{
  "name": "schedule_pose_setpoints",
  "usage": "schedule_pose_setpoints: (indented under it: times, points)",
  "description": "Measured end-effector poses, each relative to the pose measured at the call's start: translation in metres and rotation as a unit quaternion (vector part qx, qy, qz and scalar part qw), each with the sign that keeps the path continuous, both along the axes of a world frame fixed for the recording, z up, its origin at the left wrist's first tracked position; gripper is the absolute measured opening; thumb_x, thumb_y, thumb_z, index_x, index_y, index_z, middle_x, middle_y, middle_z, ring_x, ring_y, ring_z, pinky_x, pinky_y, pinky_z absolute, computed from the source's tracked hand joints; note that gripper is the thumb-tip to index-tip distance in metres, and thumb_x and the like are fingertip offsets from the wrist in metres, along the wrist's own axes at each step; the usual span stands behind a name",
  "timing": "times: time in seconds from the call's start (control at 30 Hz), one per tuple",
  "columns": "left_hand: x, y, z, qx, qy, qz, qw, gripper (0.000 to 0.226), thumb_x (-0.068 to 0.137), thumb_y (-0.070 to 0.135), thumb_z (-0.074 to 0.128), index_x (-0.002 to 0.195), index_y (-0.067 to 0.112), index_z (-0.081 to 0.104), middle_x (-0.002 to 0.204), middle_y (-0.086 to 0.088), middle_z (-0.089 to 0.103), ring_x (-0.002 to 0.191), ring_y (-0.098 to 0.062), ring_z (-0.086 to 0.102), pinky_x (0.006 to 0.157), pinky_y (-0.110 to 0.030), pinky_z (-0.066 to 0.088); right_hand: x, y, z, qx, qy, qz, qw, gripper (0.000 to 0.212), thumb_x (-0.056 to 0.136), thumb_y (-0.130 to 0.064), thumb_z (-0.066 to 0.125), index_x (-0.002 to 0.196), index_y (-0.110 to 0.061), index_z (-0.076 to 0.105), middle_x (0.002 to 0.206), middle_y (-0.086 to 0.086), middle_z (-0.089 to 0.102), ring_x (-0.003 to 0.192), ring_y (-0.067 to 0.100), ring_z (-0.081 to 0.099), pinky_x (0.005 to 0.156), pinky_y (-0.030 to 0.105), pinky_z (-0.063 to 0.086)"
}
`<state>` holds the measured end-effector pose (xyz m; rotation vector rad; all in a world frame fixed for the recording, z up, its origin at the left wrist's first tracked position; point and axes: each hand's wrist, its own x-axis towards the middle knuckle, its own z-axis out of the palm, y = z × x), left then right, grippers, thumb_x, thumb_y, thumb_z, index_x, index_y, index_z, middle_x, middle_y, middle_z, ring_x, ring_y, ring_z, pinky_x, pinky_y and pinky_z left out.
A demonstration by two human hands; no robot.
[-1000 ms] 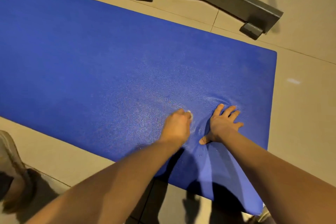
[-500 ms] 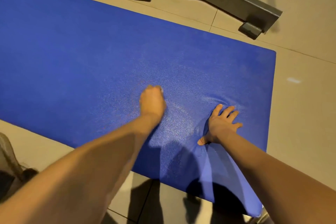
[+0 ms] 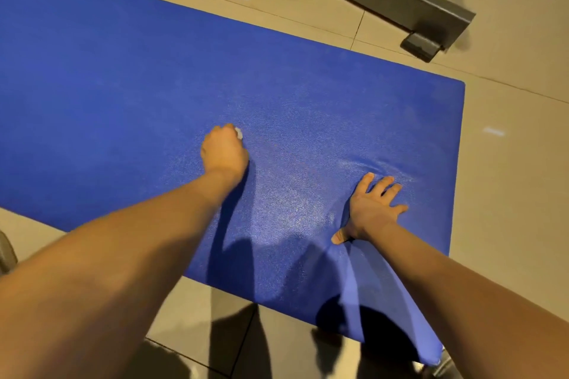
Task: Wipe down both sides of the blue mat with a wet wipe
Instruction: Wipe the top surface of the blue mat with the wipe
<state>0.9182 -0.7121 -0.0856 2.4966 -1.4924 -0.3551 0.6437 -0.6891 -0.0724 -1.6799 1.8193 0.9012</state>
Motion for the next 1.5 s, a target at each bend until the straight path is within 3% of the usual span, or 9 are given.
schedule_pose_setpoints:
  times: [0.1,0.27,0.4,0.67,0.83,0.97,1.2,1.33,1.5]
  points:
    - [-0.054,0.006,0.0,0.016,0.029,-0.028,0.999,0.015,0.092,0.004,0.053,0.095,0.003,0.067,0.103,-0.022,0.066,0.093,-0.041,0.062,0.069,-0.04,0.042,0.0,0.0,0.0,-0.003,-0.004,0.002,1.0,0.174,0.043,-0.066,0.092,0.151,0.0,-0.027,0.155,0.039,-0.023,0.144,0.06,-0.014,0.109,0.078,0.019]
    - [-0.144,0.049,0.004,0.016,0.101,-0.226,0.969,0.013,0.092,0.004,0.054,0.088,0.011,0.063,0.091,-0.014,0.062,0.087,-0.035,0.062,0.068,-0.039,0.043,-0.003,0.001,-0.001,-0.008,-0.008,-0.002,1.0,0.174,0.044,-0.067,0.092,0.151,-0.001,-0.028,0.155,0.038,-0.024,0.145,0.059,-0.016,0.11,0.077,0.018]
    - [-0.127,0.059,0.009,0.007,0.118,-0.312,0.943,0.009,0.089,0.005,0.059,0.087,0.011,0.066,0.09,-0.014,0.063,0.086,-0.036,0.06,0.07,-0.038,0.043,-0.003,0.0,-0.002,-0.007,-0.012,-0.002,1.0,0.174,0.044,-0.068,0.091,0.15,-0.001,-0.029,0.154,0.039,-0.025,0.144,0.059,-0.016,0.11,0.077,0.018]
    - [-0.052,0.01,0.005,-0.019,0.071,-0.002,0.997,0.016,0.093,0.015,0.058,0.092,0.006,0.071,0.095,-0.017,0.071,0.089,-0.04,0.065,0.073,-0.041,0.051,-0.004,0.001,-0.002,-0.009,-0.019,0.002,1.0,0.174,0.044,-0.07,0.09,0.15,-0.001,-0.029,0.154,0.039,-0.025,0.144,0.06,-0.016,0.109,0.078,0.018]
    - [-0.143,0.032,0.005,0.005,0.121,-0.173,0.977,0.013,0.086,0.008,0.059,0.074,0.011,0.063,0.078,-0.01,0.062,0.077,-0.035,0.06,0.062,-0.037,0.045,-0.007,0.004,-0.003,-0.022,-0.026,0.001,0.999,0.172,0.045,-0.07,0.089,0.15,-0.003,-0.03,0.155,0.037,-0.027,0.145,0.057,-0.019,0.111,0.075,0.016]
    - [-0.127,0.028,0.005,-0.001,0.105,-0.323,0.941,0.01,0.092,0.015,0.061,0.093,0.018,0.07,0.097,-0.005,0.067,0.095,-0.031,0.062,0.086,-0.037,0.043,-0.011,0.005,-0.006,-0.028,-0.029,0.007,0.999,0.173,0.045,-0.073,0.088,0.151,-0.005,-0.03,0.155,0.036,-0.027,0.145,0.056,-0.019,0.112,0.074,0.016]
    - [-0.048,-0.006,0.002,0.0,0.035,-0.046,0.998,0.016,0.09,0.012,0.055,0.079,0.008,0.066,0.085,-0.018,0.067,0.082,-0.044,0.062,0.064,-0.038,0.045,-0.009,0.004,-0.008,-0.033,-0.026,0.009,0.999,0.172,0.045,-0.073,0.088,0.151,-0.004,-0.03,0.156,0.036,-0.026,0.145,0.058,-0.018,0.111,0.075,0.016]
    - [-0.124,0.022,0.001,-0.009,0.091,-0.125,0.988,0.02,0.091,0.012,0.054,0.071,0.009,0.059,0.077,-0.015,0.059,0.073,-0.041,0.058,0.061,-0.041,0.046,-0.009,0.005,-0.009,-0.043,-0.026,0.005,0.999,0.172,0.045,-0.072,0.088,0.151,-0.004,-0.03,0.156,0.036,-0.026,0.145,0.057,-0.018,0.112,0.075,0.017]
    - [-0.147,0.031,0.002,0.037,0.182,-0.22,0.958,0.01,0.094,0.022,0.065,0.094,0.017,0.073,0.096,-0.004,0.066,0.086,-0.028,0.061,0.071,-0.035,0.047,-0.01,0.006,-0.008,-0.039,-0.025,0.008,0.999,0.171,0.047,-0.072,0.088,0.15,-0.004,-0.031,0.155,0.037,-0.027,0.144,0.057,-0.019,0.111,0.075,0.015]
